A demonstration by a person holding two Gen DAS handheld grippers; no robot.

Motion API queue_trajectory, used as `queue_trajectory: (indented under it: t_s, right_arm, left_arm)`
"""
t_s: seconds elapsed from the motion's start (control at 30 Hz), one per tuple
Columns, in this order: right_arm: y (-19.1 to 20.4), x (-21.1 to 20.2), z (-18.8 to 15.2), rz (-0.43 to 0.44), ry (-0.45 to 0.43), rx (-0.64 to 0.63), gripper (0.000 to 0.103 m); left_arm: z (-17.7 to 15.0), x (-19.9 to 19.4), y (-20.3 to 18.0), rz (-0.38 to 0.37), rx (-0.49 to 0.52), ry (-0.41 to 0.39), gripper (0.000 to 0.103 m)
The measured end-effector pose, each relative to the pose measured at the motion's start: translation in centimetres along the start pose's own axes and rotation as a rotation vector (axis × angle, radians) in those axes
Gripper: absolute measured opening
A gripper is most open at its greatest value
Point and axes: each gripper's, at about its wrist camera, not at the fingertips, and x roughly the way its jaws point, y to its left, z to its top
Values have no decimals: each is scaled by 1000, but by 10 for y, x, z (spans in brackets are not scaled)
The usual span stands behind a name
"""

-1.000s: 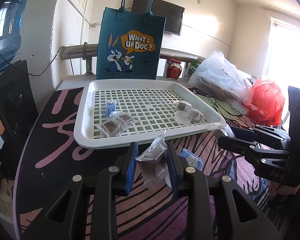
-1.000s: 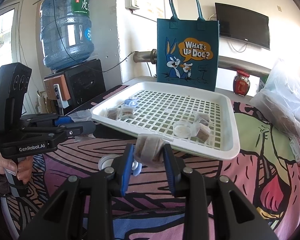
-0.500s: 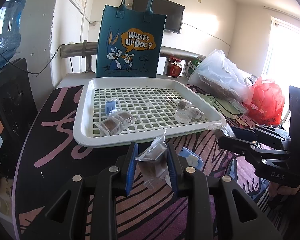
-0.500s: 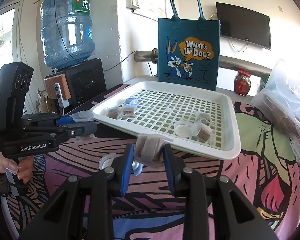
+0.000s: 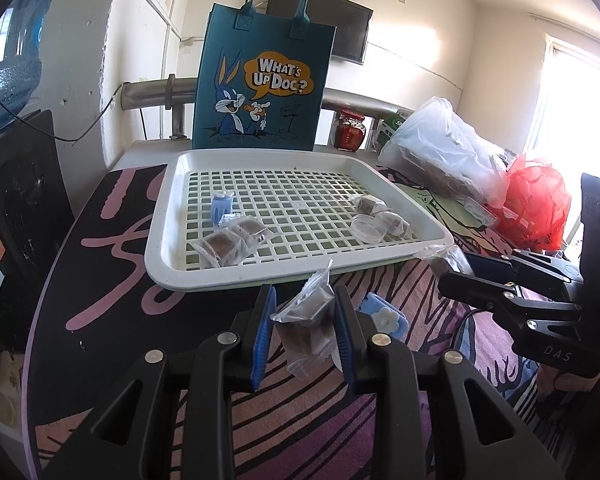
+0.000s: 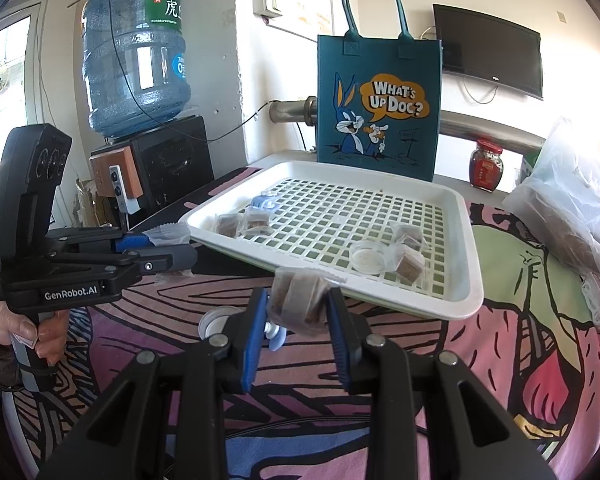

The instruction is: Organize objects

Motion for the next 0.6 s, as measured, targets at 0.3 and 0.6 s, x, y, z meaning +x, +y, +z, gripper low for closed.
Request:
queue_trajectory:
  t_s: [0.3, 0.6]
  right_arm:
    - [1, 0, -1, 1, 1, -1, 30]
    - [1, 0, 0, 1, 1, -1, 30]
  left_arm:
    - [-1, 1, 2, 0, -10, 4, 28]
    - [0, 1, 2, 0, -10, 5, 28]
